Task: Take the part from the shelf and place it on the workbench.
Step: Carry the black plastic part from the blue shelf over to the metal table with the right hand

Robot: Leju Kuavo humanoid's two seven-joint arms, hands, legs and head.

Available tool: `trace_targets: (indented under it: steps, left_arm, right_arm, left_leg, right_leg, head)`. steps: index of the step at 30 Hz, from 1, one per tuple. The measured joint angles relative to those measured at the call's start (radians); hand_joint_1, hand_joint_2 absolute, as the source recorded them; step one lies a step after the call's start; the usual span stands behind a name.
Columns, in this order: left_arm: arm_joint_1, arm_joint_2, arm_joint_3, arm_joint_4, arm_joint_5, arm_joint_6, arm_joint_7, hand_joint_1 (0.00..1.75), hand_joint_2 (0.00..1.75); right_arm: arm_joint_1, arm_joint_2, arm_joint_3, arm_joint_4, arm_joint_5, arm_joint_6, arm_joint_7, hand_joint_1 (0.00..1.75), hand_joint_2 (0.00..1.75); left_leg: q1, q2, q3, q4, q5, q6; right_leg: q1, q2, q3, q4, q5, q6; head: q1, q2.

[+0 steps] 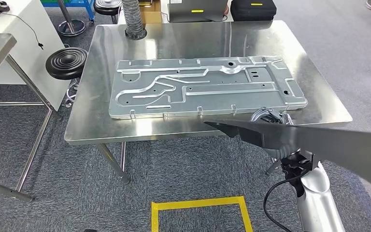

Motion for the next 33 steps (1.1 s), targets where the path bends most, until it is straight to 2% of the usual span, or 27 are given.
trace_targets:
  steps: [1,3,4,5,7,9,10,11,13,14,15,16,17,18,19,20,21,24,25,27,29,30,31,32,33]
  left_arm:
    - [0.0,0.0,0.0,0.0,0.0,0.0,0.0,0.0,1.75]
    - [0.0,-0.001,0.0,0.0,0.0,0.0,0.001,0.0,1.75]
    - [-0.001,-0.001,0.0,0.0,0.0,0.0,0.001,0.0,1.75]
    - [-0.001,-0.001,0.0,0.0,0.0,0.0,0.001,0.0,1.75]
    - [-0.002,-0.001,0.0,0.0,0.0,0.0,0.001,0.0,1.75]
    - [-0.002,-0.002,0.0,0.0,0.0,0.0,0.001,0.0,1.75]
    - [-0.003,-0.002,0.0,0.0,0.0,0.0,0.001,0.0,1.75]
    - [-0.004,-0.002,0.0,0.0,0.0,0.0,0.001,0.0,1.75]
    - [-0.004,-0.002,0.0,0.0,0.0,0.0,0.001,0.0,1.75]
    - [-0.003,-0.002,0.0,0.0,0.0,0.0,0.001,0.0,1.75]
    - [-0.002,-0.002,0.0,0.0,0.001,0.0,0.001,0.0,1.75]
    - [-0.001,-0.002,0.0,0.0,0.001,0.0,0.001,0.0,1.75]
    - [-0.002,-0.002,0.0,0.0,0.002,0.0,0.001,0.0,1.75]
    - [-0.002,-0.002,0.0,0.0,0.002,0.0,0.001,0.0,1.75]
    - [-0.003,-0.002,0.0,0.0,0.002,0.0,0.001,0.0,1.75]
    - [-0.004,-0.002,0.0,0.0,0.002,0.001,0.001,0.0,1.75]
    - [-0.004,-0.002,0.0,0.0,0.002,0.002,0.001,0.0,1.75]
    - [-0.004,-0.003,0.0,0.0,0.002,0.003,0.0,0.0,1.75]
    - [-0.005,-0.004,0.0,0.0,0.002,0.003,0.0,0.0,1.75]
    - [-0.007,-0.004,0.0,0.0,0.002,0.003,0.0,0.0,1.75]
    - [-0.008,-0.005,0.0,0.0,0.002,0.002,0.0,0.0,1.75]
    - [-0.007,-0.005,0.0,0.0,0.002,0.001,0.0,0.0,1.75]
    - [-0.007,-0.005,0.0,0.0,0.002,0.001,0.0,0.0,1.75]
    - [-0.006,-0.005,0.0,0.0,0.002,0.0,0.0,0.0,1.75]
    - [-0.007,-0.005,0.0,0.0,0.001,0.0,0.0,0.0,1.75]
  right_arm:
    - [-0.004,-0.004,-0.004,0.01,0.002,-0.001,0.0,1.24,1.75]
    - [-0.019,-0.012,-0.011,0.029,0.003,-0.003,0.0,1.24,1.75]
    - [-0.027,-0.016,-0.014,0.038,0.003,-0.003,0.0,1.24,1.75]
    - [-0.033,-0.02,-0.016,0.047,0.004,-0.004,0.0,1.24,1.75]
    - [-0.039,-0.024,-0.02,0.062,0.004,-0.004,0.0,1.24,1.75]
    - [-0.042,-0.026,-0.023,0.074,0.005,-0.005,0.0,1.24,1.75]
    - [-0.045,-0.027,-0.025,0.08,0.006,-0.006,0.0,1.24,1.75]
    - [-0.048,-0.027,-0.025,0.086,0.008,-0.009,0.0,1.24,1.75]
    - [-0.054,-0.028,-0.026,0.1,0.011,-0.015,0.001,1.24,1.75]
    - [-0.056,-0.029,-0.026,0.108,0.014,-0.017,0.001,1.24,1.75]
    - [-0.057,-0.031,-0.026,0.116,0.017,-0.018,0.002,1.24,1.75]
    - [-0.06,-0.033,-0.027,0.125,0.02,-0.019,0.002,1.24,1.75]
    - [-0.064,-0.037,-0.027,0.133,0.022,-0.019,0.002,1.24,1.75]
    - [-0.068,-0.041,-0.029,0.14,0.023,-0.019,0.002,1.24,1.75]
    - [-0.073,-0.044,-0.03,0.146,0.024,-0.019,0.001,1.24,1.75]
    - [-0.077,-0.047,-0.031,0.151,0.024,-0.019,0.001,1.24,1.75]
    - [-0.08,-0.05,-0.033,0.156,0.024,-0.02,0.001,1.24,1.75]
    - [-0.085,-0.06,-0.034,0.169,0.025,-0.02,0.001,1.24,1.75]
    - [-0.087,-0.063,-0.035,0.172,0.026,-0.02,0.001,1.24,1.75]
    - [-0.09,-0.068,-0.037,0.178,0.027,-0.021,0.0,1.24,1.75]
    - [-0.09,-0.07,-0.039,0.185,0.028,-0.021,-0.001,1.24,1.75]
    - [-0.087,-0.07,-0.04,0.19,0.029,-0.021,-0.001,1.24,1.75]
    - [-0.085,-0.071,-0.04,0.194,0.029,-0.021,-0.001,1.24,1.75]
    - [-0.084,-0.072,-0.04,0.196,0.029,-0.021,-0.001,1.24,1.75]
    - [-0.084,-0.074,-0.04,0.198,0.029,-0.021,-0.001,1.24,1.75]
  left_leg:
    - [0.0,-0.001,0.003,0.0,-0.002,-0.001]
    - [-0.001,-0.002,0.009,0.001,-0.008,-0.005]
    - [-0.002,-0.002,0.01,0.003,-0.011,-0.009]
    - [-0.004,-0.002,0.01,0.004,-0.013,-0.013]
    - [-0.006,-0.002,0.008,0.004,-0.016,-0.023]
    - [-0.005,-0.001,0.006,0.012,-0.026,-0.034]
    - [-0.005,0.0,-0.002,0.034,-0.04,-0.039]
    - [-0.005,0.0,-0.022,0.08,-0.064,-0.043]
    - [-0.003,0.0,-0.089,0.214,-0.122,-0.048]
    - [-0.002,0.0,-0.122,0.272,-0.139,-0.05]
    - [-0.002,0.0,-0.14,0.299,-0.137,-0.05]
    - [-0.002,0.0,-0.139,0.285,-0.114,-0.049]
    - [-0.002,0.0,-0.12,0.234,-0.076,-0.047]
    - [-0.002,0.0,-0.09,0.16,-0.035,-0.042]
    - [-0.003,0.0,-0.059,0.091,-0.007,-0.037]
    - [-0.005,0.0,-0.037,0.044,0.008,-0.032]
    - [-0.006,0.0,-0.026,0.019,0.011,-0.029]
    - [-0.005,-0.001,-0.02,0.009,0.009,-0.016]
    - [-0.004,-0.001,-0.017,0.005,0.011,-0.011]
    - [-0.001,0.0,-0.013,-0.001,0.012,-0.005]
    - [-0.002,0.0,-0.013,0.0,0.01,-0.001]
    - [-0.002,0.0,-0.012,0.0,0.008,-0.001]
    - [-0.002,0.0,-0.01,0.001,0.005,-0.001]
    - [-0.001,-0.001,-0.007,0.003,0.002,-0.003]
    - [0.0,-0.001,-0.003,0.005,-0.002,-0.005]
  right_leg:
    - [-0.001,0.0,0.008,-0.027,0.028,0.0]
    - [-0.001,-0.002,0.069,-0.167,0.106,-0.005]
    - [0.001,-0.002,0.098,-0.233,0.132,-0.01]
    - [0.004,-0.002,0.115,-0.274,0.145,-0.016]
    - [0.009,-0.001,0.118,-0.291,0.141,-0.027]
    - [0.005,0.0,0.122,-0.295,0.14,-0.039]
    - [0.003,0.0,0.125,-0.298,0.14,-0.046]
    - [0.001,-0.001,0.129,-0.301,0.14,-0.052]
    - [0.003,-0.002,0.133,-0.301,0.136,-0.059]
    - [0.004,-0.002,0.135,-0.301,0.134,-0.061]
    - [0.005,-0.001,0.138,-0.3,0.132,-0.062]
    - [0.006,-0.001,0.141,-0.3,0.129,-0.061]
    - [0.007,0.0,0.146,-0.3,0.126,-0.06]
    - [0.007,0.001,0.151,-0.299,0.122,-0.057]
    - [0.009,0.002,0.154,-0.297,0.118,-0.054]
    - [0.011,0.002,0.155,-0.296,0.116,-0.05]
    - [0.012,0.002,0.155,-0.296,0.114,-0.045]
    - [0.01,0.001,0.154,-0.292,0.109,-0.027]
    - [0.009,0.0,0.148,-0.277,0.098,-0.021]
    - [0.005,-0.001,0.107,-0.193,0.055,-0.009]
    - [0.001,-0.001,0.036,-0.067,0.008,-0.001]
    - [-0.001,-0.001,0.011,-0.029,0.004,0.002]
    - [-0.003,-0.001,0.003,-0.026,0.019,0.005]
    - [-0.006,-0.001,0.015,-0.063,0.053,0.006]
    - [-0.008,-0.002,0.043,-0.13,0.095,0.006]
  head:
    - [0.0,0.0]
    - [0.0,0.0]
    - [0.0,0.0]
    - [0.0,0.0]
    - [0.0,0.0]
    - [0.0,0.0]
    - [0.0,0.0]
    - [0.0,0.0]
    - [0.0,0.0]
    - [0.0,0.0]
    - [0.0,0.0]
    - [0.0,0.0]
    - [0.0,0.0]
    - [0.0,0.0]
    - [0.0,0.0]
    - [0.0,0.0]
    - [0.0,0.0]
    - [0.0,0.0]
    - [0.0,0.0]
    - [0.0,0.0]
    - [0.0,0.0]
    - [0.0,0.0]
    - [0.0,0.0]
    - [0.0,0.0]
    - [0.0,0.0]
